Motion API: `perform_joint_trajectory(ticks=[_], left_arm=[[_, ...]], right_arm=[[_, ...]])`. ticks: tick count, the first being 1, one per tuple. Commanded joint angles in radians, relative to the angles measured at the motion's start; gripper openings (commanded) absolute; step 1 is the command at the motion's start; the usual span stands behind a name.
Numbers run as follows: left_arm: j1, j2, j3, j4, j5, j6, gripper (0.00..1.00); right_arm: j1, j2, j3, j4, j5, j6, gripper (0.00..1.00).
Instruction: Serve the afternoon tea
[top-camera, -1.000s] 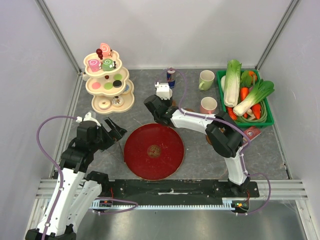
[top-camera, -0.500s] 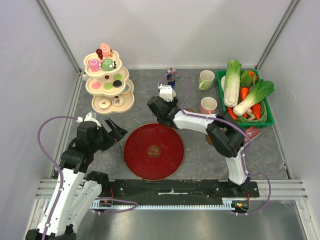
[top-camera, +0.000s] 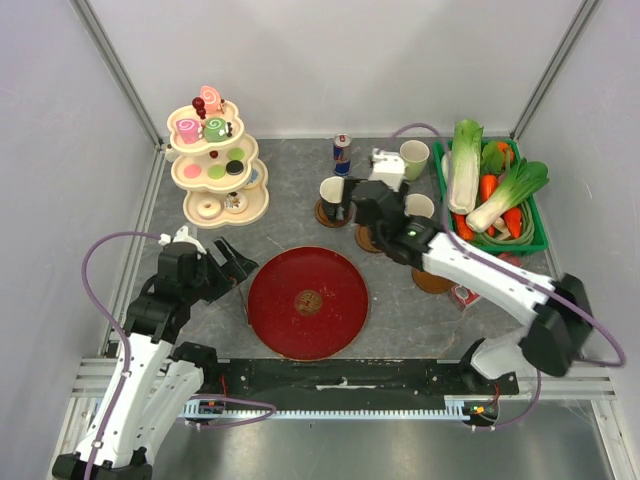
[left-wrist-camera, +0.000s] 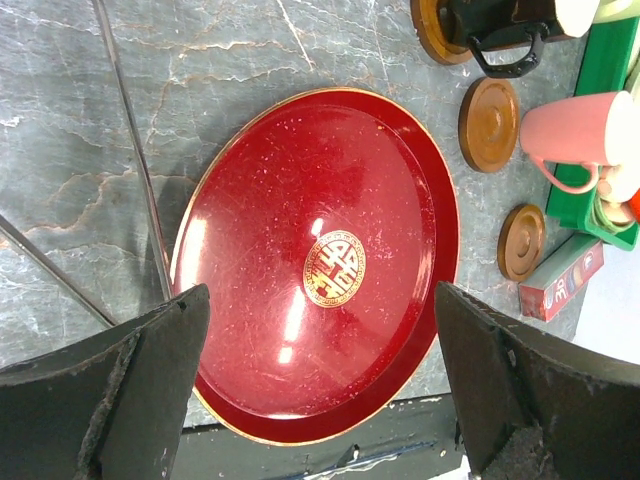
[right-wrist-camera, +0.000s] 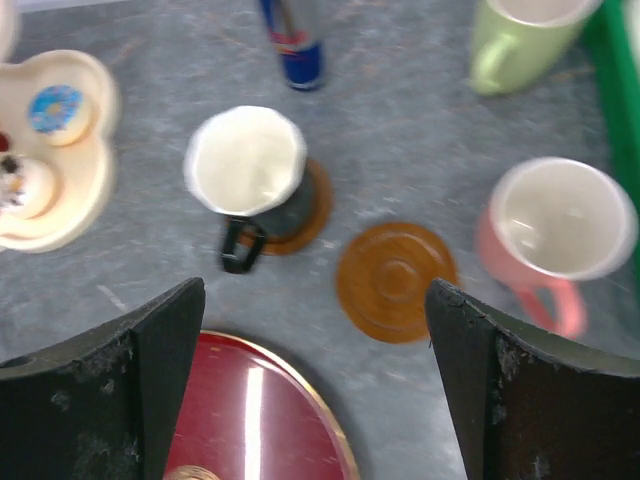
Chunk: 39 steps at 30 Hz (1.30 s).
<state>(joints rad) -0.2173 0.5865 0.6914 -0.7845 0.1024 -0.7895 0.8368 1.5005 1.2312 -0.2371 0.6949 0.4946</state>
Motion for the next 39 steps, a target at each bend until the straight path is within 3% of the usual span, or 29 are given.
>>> perform_joint_trajectory(ticks=[1, 7, 15, 22, 25, 30, 35, 39], left_arm=[[0.006, 0.013, -0.026, 0.076, 0.046, 0.052, 0.99], [0.006, 0.021, -0.056, 0.108, 0.072, 0.038, 0.99], [0.006, 0.041, -0.049, 0.087, 0.033, 0.044, 0.99], [0.006, 0.042, -0.046, 0.071, 0.016, 0.047, 0.99], [0.006, 0.045, -0.027, 0.051, -0.01, 0.055, 0.99], [0.006, 0.036, -0.007, 0.034, -0.015, 0.059, 0.99], [0.006, 0.013, -0.015, 0.031, -0.02, 0.058, 0.99], [0.006, 0.009, -0.016, 0.031, -0.015, 0.058, 0.99]], right_arm=[[-0.125, -0.181, -0.169, -0.172, -0.099, 0.015, 0.98], [-0.258, -0.287, -0.309, -0.195, -0.202, -0.062, 0.98], [-0.344, -0.08, -0.282, -0.13, -0.242, -0.083, 0.98], [-0.407, 0.056, -0.28, -0.007, -0.279, -0.132, 0.91], [-0.412, 0.095, -0.28, 0.068, -0.302, -0.156, 0.81], [-0.416, 0.122, -0.242, 0.088, -0.255, -0.131, 0.33], [-0.413, 0.035, -0.239, 0.062, -0.244, -0.126, 0.14], [-0.4, -0.057, -0.243, 0.062, -0.274, -0.117, 0.08]])
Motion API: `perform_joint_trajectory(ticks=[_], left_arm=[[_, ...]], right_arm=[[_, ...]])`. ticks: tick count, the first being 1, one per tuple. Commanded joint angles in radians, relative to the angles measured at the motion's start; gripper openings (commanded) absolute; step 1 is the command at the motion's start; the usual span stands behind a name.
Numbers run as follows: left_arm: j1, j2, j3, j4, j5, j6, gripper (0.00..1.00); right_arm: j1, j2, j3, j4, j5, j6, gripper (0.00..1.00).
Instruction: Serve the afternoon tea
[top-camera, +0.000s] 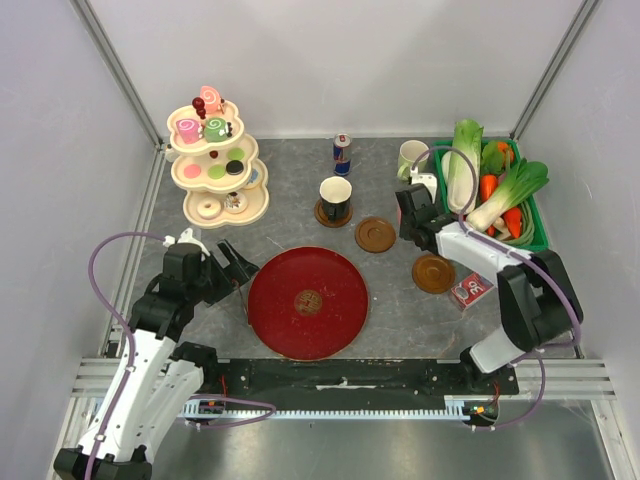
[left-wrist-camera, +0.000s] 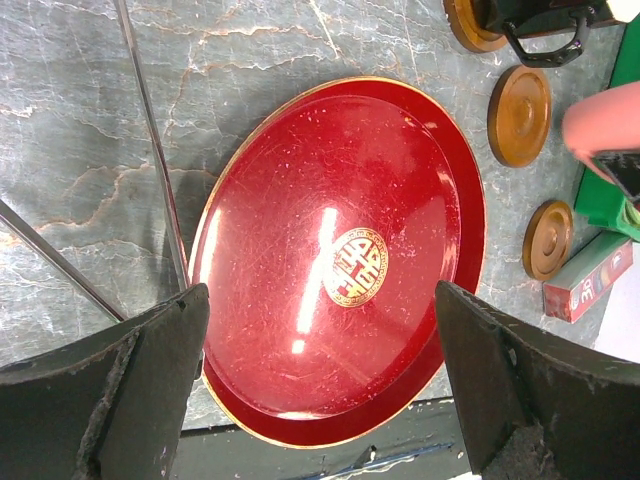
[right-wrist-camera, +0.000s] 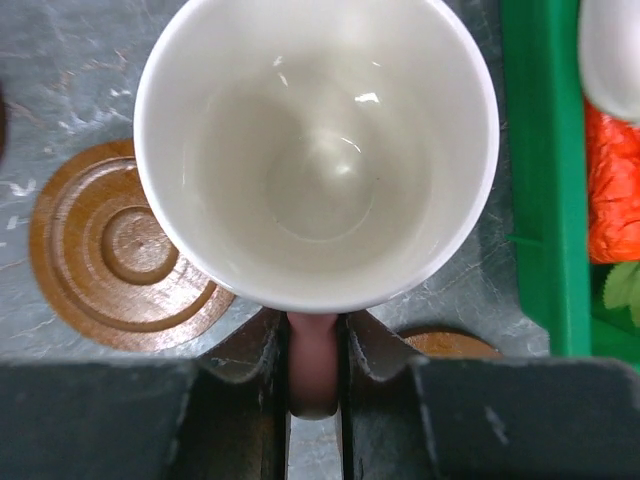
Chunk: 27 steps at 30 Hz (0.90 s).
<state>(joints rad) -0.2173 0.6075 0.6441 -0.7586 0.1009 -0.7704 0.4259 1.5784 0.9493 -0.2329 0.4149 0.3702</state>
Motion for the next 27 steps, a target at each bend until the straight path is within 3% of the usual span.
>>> perform_joint_trajectory(ticks=[1, 6, 21, 25, 26, 27], left_arm=[[0.006, -0.014, 0.028, 0.005, -0.013, 0.039, 0.99], [0.006, -0.017, 0.025, 0.005, -0.012, 0.039, 0.99], [0.006, -0.037, 0.026, -0.013, -0.009, 0.046, 0.99], [0.004, -0.034, 0.025, -0.011, -0.012, 0.046, 0.99], [0.006, -0.032, 0.025, -0.011, -0.012, 0.046, 0.99], [0.006, -0.032, 0.025, -0.011, -0.01, 0.046, 0.99]], right_arm=[[0.022, -0.153, 0.039, 0.058, -0.002, 0.009, 0.07], [0.091, -0.189, 0.025, 0.098, 0.001, 0.025, 0.07], [0.224, -0.032, -0.041, 0.181, 0.068, 0.118, 0.15], [0.237, -0.02, -0.049, 0.178, 0.053, 0.124, 0.28], [0.238, -0.023, -0.05, 0.178, 0.047, 0.128, 0.35], [0.237, -0.027, -0.049, 0.172, 0.035, 0.127, 0.48]])
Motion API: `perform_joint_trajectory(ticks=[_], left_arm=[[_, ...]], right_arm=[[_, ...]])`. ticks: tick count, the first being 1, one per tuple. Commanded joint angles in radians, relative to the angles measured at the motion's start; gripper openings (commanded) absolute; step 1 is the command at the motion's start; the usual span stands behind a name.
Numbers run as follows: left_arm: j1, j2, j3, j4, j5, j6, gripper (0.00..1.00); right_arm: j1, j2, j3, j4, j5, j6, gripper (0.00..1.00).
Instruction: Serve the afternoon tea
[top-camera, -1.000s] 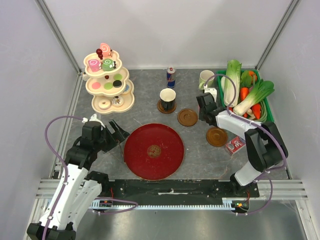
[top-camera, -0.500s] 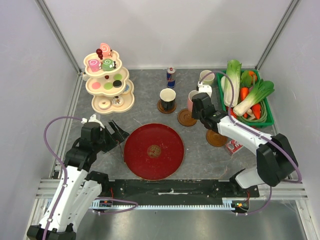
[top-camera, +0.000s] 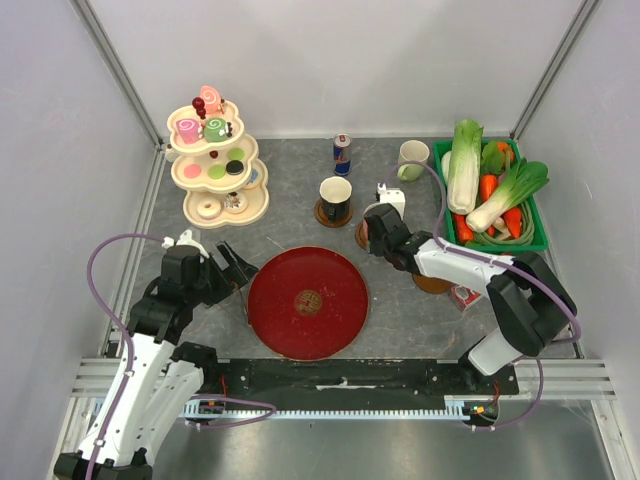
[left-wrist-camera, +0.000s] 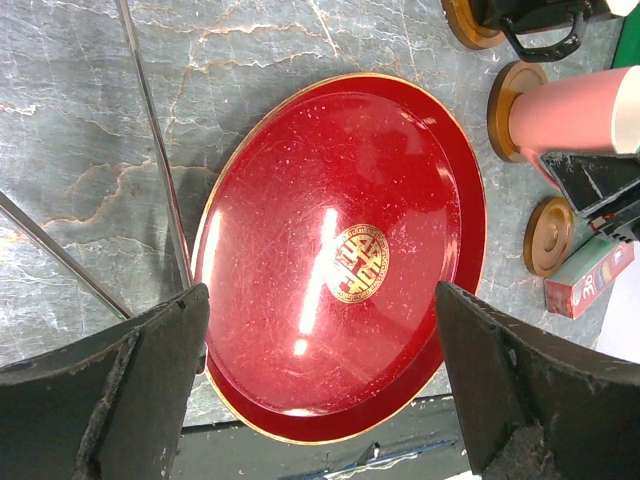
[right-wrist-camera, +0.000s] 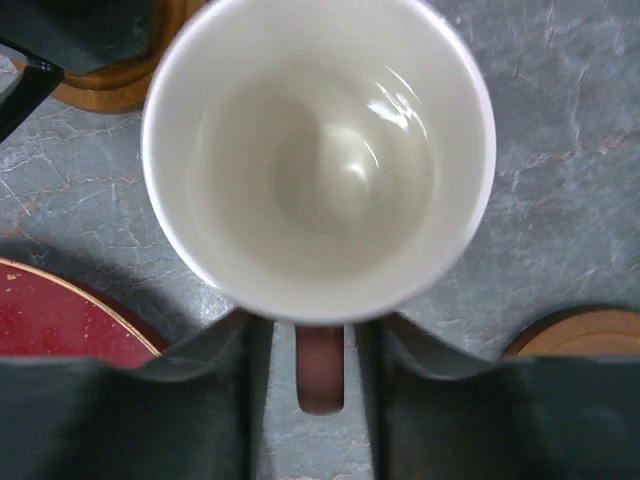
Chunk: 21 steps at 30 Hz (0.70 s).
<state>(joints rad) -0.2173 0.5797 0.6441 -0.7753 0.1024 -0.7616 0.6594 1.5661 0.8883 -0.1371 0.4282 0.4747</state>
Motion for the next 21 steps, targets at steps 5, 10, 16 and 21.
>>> perform_joint_trajectory(ticks=[5, 10, 16, 21], left_arm=[[0.006, -0.006, 0.022, 0.005, -0.021, 0.035, 0.99], [0.006, -0.001, 0.031, 0.007, -0.02, 0.021, 0.99], [0.006, 0.014, 0.072, 0.045, -0.006, -0.01, 0.99], [0.006, 0.019, 0.104, 0.076, -0.039, -0.019, 0.99]], right_arm=[[0.005, -0.109, 0.037, 0.007, -0.016, 0.007, 0.98], [-0.006, -0.212, 0.113, -0.085, 0.043, -0.04, 0.98], [-0.196, -0.083, 0.265, -0.093, -0.002, -0.079, 0.98], [-0.268, 0.148, 0.444, -0.067, 0.015, -0.145, 0.98]])
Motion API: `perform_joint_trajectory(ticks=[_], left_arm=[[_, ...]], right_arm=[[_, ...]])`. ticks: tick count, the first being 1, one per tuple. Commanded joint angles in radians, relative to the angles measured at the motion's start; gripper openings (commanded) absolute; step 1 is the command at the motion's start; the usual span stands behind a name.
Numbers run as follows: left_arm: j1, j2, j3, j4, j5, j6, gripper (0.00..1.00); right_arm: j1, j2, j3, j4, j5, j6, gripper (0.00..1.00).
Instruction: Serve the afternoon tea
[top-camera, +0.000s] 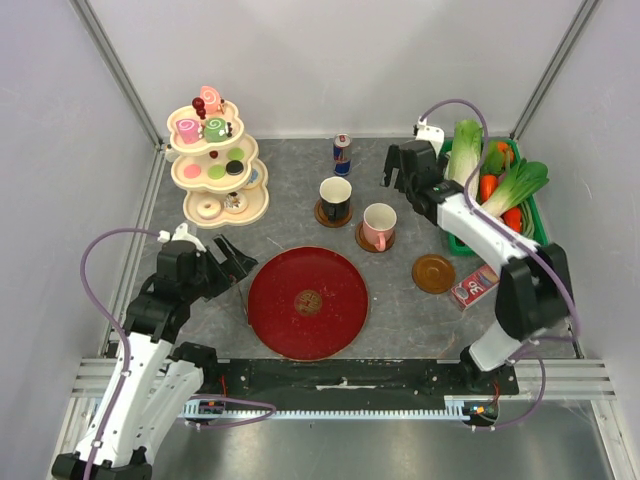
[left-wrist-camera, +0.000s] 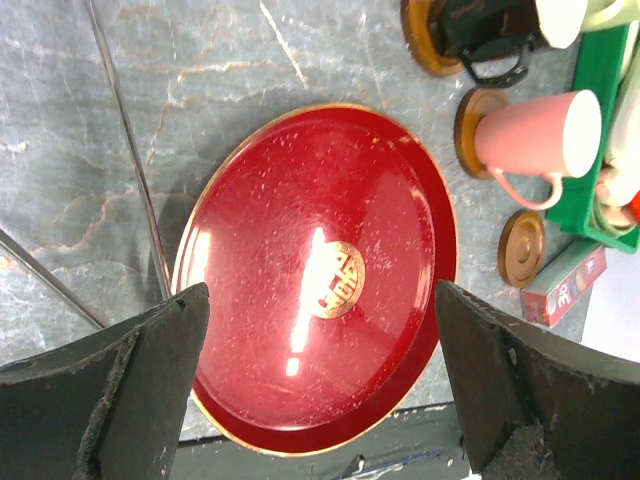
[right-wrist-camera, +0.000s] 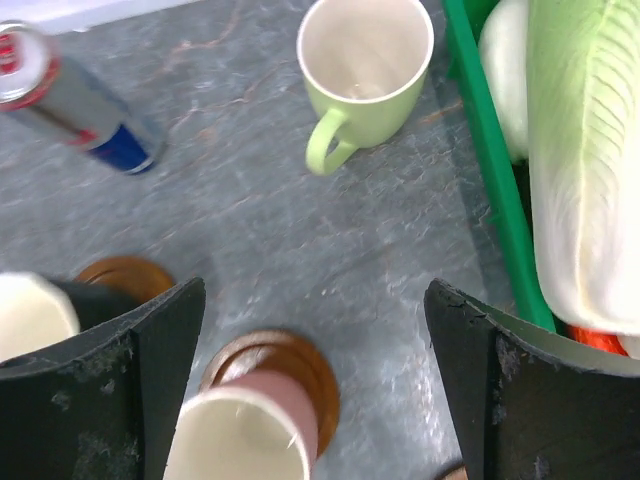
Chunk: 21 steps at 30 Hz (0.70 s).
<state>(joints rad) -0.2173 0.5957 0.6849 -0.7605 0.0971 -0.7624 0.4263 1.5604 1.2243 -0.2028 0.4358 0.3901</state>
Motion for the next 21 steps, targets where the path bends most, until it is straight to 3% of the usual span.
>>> perform_joint_trajectory(ticks=[1, 10, 16, 19, 20, 21], left_arm=[[0.006, 0.012, 0.07, 0.062, -0.049, -0.018, 0.99], [0.006, 0.078, 0.09, 0.122, -0.046, -0.011, 0.99], [0.006, 0.069, 0.102, 0.105, -0.073, 0.011, 0.99], [0.006, 0.062, 0.107, 0.092, -0.088, 0.015, 1.0], [0.006, 0.061, 0.108, 0.089, -0.094, 0.017, 0.99], [0.006, 0.056, 0.11, 0.084, -0.094, 0.017, 0.99]], right_arm=[[-0.04, 0.202, 0.148, -0.001, 0.021, -0.053, 0.98], [-0.041, 0.495, 0.386, -0.02, 0.283, 0.202, 0.98], [-0.047, 0.668, 0.546, -0.029, 0.376, 0.214, 0.98], [-0.06, 0.719, 0.599, -0.049, 0.368, 0.219, 0.88], [-0.066, 0.725, 0.607, -0.052, 0.363, 0.222, 0.81], [-0.072, 0.728, 0.609, -0.053, 0.363, 0.224, 0.67]])
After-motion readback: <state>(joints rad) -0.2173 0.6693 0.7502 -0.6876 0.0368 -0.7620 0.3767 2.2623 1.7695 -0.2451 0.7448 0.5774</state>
